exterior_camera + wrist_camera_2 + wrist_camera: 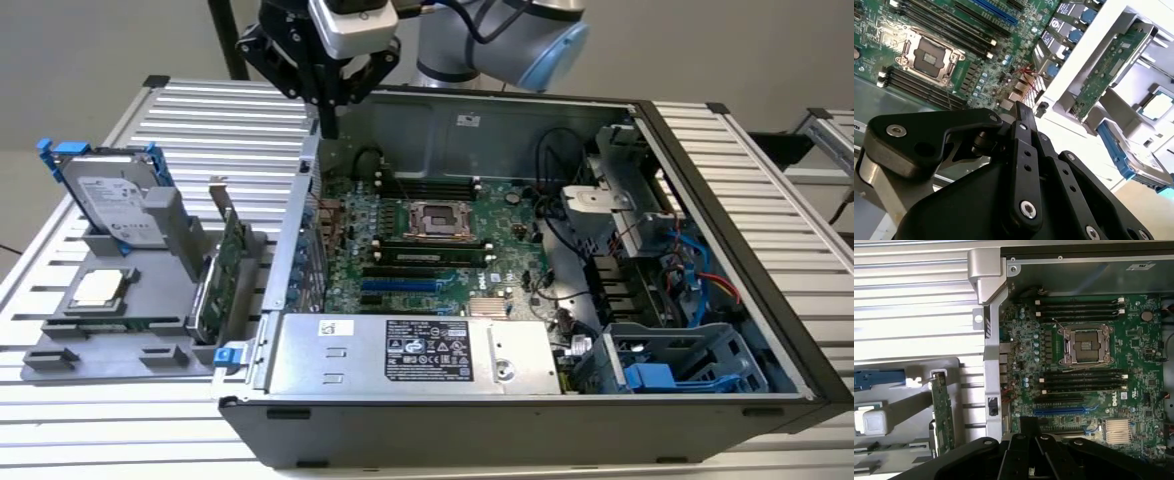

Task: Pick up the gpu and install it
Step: 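Reach for the gpu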

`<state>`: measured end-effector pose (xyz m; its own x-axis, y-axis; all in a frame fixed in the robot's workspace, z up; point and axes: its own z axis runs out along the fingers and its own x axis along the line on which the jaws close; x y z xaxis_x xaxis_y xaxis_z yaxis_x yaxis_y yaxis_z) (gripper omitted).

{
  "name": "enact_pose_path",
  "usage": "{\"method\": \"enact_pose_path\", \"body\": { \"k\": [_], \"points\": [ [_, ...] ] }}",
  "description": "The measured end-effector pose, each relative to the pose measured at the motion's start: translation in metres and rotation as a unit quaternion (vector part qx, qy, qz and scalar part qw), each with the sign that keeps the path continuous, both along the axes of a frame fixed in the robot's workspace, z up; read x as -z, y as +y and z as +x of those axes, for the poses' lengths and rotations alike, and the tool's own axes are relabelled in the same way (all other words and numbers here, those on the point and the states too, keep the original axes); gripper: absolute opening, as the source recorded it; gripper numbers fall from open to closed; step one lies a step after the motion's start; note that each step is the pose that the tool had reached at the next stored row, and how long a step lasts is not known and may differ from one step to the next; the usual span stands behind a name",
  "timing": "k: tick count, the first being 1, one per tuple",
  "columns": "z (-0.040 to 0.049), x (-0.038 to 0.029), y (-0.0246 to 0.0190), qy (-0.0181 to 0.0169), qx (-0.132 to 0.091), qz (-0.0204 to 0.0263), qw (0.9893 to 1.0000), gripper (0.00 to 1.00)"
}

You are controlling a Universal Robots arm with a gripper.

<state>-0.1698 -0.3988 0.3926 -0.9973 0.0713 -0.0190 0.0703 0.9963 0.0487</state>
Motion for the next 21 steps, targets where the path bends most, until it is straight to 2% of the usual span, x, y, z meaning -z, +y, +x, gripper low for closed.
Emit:
{"method": "enact_pose_path", "body": {
  "k": [21],
  "points": [
    [-0.0264, 0.0, 0.0, 0.0, 0.0, 0.0, 1.0, 0.0]
  ]
}}
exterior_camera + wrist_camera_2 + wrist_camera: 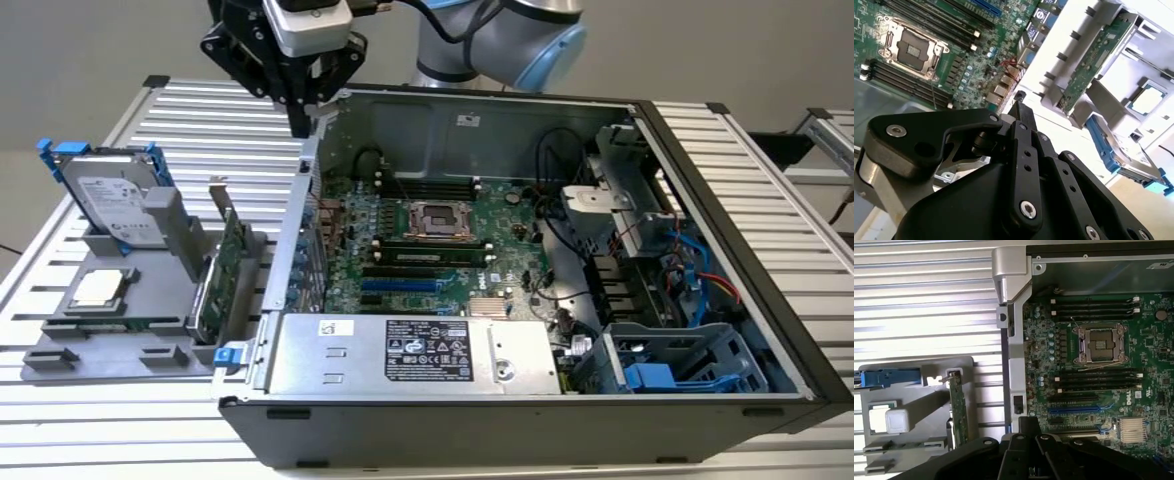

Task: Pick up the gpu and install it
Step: 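Reach for the gpu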

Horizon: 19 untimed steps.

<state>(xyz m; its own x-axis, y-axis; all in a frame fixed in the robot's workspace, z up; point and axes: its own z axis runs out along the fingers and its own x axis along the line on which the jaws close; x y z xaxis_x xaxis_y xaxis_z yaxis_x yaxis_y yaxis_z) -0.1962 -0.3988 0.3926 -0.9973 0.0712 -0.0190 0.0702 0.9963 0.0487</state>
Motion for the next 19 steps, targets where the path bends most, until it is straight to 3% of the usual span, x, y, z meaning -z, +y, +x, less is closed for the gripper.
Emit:
{"method": "enact_pose_path", "body": {
  "k": [19],
  "points": [
    [-0.0192, 0.0, 0.0, 0.0, 0.0, 0.0, 1.0, 0.0]
  ]
}}
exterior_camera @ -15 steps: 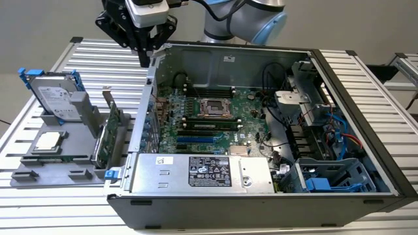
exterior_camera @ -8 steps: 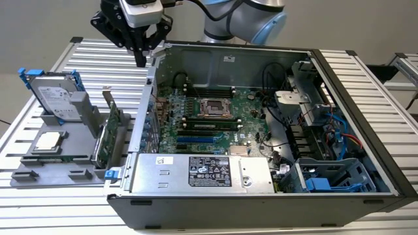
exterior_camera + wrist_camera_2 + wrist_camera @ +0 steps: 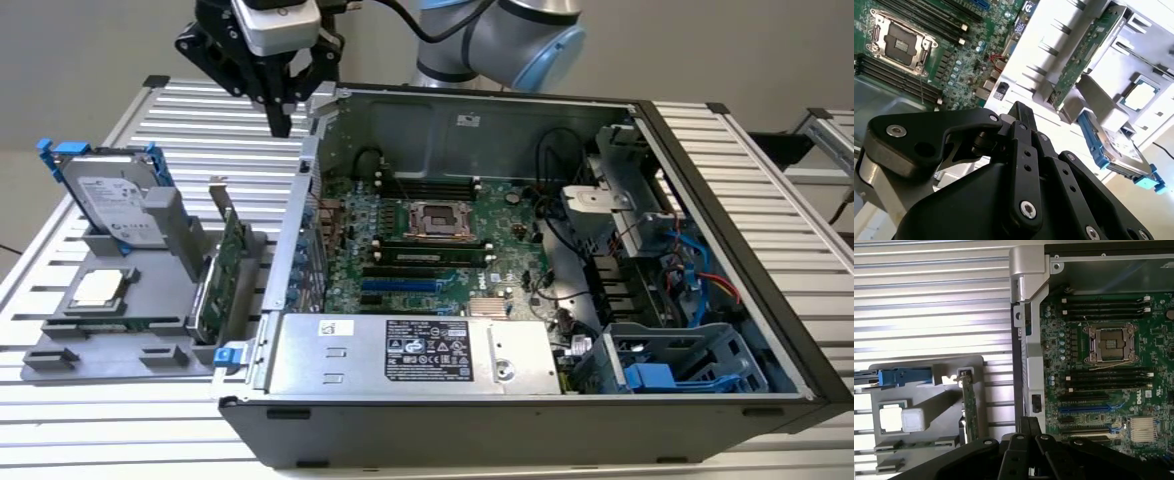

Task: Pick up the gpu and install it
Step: 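Reach for the gpu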

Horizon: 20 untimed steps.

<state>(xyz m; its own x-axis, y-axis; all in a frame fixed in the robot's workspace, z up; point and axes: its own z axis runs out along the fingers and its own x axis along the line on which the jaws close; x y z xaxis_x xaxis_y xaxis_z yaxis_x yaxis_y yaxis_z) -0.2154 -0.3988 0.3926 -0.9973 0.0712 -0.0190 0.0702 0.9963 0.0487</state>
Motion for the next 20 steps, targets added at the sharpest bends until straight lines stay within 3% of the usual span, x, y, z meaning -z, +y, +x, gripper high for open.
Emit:
{"method": "enact_pose_path", "body": {
  "k": [20],
  "points": [
    [-0.0201, 0.0, 0.0, 0.0, 0.0, 0.0, 1.0, 0.0]
  ]
}}
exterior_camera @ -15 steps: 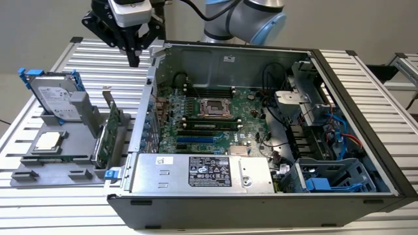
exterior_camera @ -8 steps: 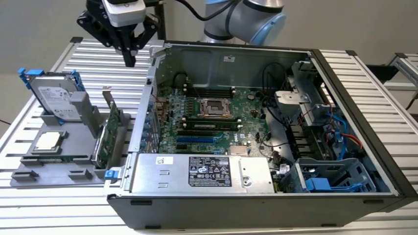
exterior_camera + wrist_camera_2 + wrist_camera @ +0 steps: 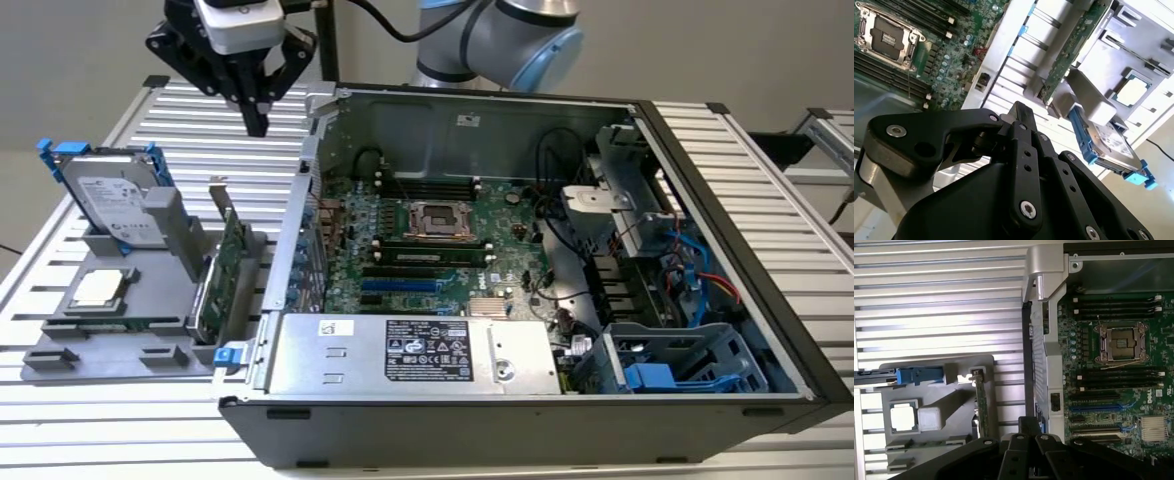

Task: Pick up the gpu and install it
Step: 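Reach for the gpu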

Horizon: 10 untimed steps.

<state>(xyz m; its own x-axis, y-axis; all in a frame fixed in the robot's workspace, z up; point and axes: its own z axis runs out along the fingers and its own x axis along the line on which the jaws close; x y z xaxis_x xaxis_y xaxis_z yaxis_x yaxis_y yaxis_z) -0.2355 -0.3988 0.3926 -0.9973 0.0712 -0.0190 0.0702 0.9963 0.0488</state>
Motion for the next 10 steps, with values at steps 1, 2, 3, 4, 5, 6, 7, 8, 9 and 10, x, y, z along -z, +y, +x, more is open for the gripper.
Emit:
{"method": "enact_pose_path", "body": {
  "k": [1, 2, 3, 4, 5, 6, 7, 8, 9, 10],
  "points": [
    [-0.001, 0.0, 0.0, 0.0, 0.0, 0.0, 1.0, 0.0],
    [-0.0019, 0.0, 0.0, 0.0, 0.0, 0.0, 1.0, 0.0],
    [-0.0029, 0.0, 0.0, 0.0, 0.0, 0.0, 1.0, 0.0],
    [-0.0039, 0.0, 0.0, 0.0, 0.0, 0.0, 1.0, 0.0],
    [-0.0048, 0.0, 0.0, 0.0, 0.0, 0.0, 1.0, 0.0],
    [-0.0057, 0.0, 0.0, 0.0, 0.0, 0.0, 1.0, 0.0],
    [-0.0068, 0.0, 0.0, 0.0, 0.0, 0.0, 1.0, 0.0],
    [-0.0077, 0.0, 0.0, 0.0, 0.0, 0.0, 1.0, 0.0],
    [-0.0086, 0.0, 0.0, 0.0, 0.0, 0.0, 1.0, 0.0],
    [-0.0096, 0.0, 0.0, 0.0, 0.0, 0.0, 1.0, 0.0]
  ]
}}
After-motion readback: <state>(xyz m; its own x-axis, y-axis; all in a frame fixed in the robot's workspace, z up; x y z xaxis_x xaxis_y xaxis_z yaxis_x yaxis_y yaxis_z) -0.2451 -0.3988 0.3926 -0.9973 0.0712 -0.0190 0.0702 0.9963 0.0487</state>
